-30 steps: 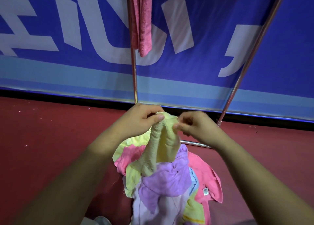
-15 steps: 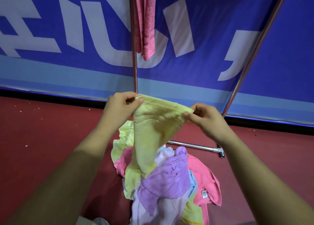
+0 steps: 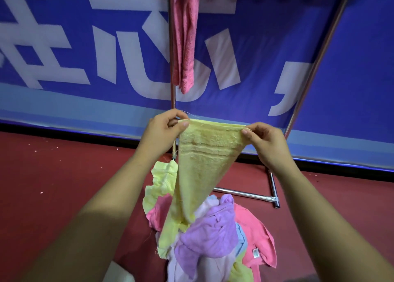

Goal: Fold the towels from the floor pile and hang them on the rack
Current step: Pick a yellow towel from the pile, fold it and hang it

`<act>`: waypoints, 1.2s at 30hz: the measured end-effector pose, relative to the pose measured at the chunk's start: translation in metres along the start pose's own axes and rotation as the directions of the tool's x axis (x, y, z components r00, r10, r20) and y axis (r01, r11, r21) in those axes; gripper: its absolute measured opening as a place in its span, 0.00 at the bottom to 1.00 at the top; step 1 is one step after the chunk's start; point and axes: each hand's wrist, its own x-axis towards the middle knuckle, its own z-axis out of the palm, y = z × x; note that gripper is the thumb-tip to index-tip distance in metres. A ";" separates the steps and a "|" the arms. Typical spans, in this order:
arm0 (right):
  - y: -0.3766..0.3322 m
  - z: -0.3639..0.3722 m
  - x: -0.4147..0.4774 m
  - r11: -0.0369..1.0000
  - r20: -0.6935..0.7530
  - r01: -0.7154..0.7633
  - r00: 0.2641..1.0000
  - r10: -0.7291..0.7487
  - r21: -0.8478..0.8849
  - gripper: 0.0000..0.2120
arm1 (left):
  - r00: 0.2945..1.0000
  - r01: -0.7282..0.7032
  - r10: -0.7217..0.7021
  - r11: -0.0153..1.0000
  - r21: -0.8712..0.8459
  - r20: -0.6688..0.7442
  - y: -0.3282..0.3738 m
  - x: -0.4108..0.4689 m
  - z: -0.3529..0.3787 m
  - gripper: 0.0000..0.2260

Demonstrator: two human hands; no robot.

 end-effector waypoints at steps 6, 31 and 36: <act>-0.109 -0.045 0.025 0.987 -0.002 0.152 0.988 -0.152 -0.046 0.09 | 0.985 -0.154 0.154 0.988 0.014 -0.076 0.100 0.032 -0.035 0.07; -0.219 -0.140 0.018 0.969 0.006 0.236 0.972 -0.236 -0.080 0.09 | 0.959 -0.284 0.273 0.893 0.349 0.080 0.234 0.037 -0.051 0.04; -0.214 -0.143 0.024 0.965 0.031 0.235 0.972 -0.233 -0.118 0.06 | 0.950 -0.310 0.243 0.822 0.478 0.197 0.239 0.034 -0.053 0.05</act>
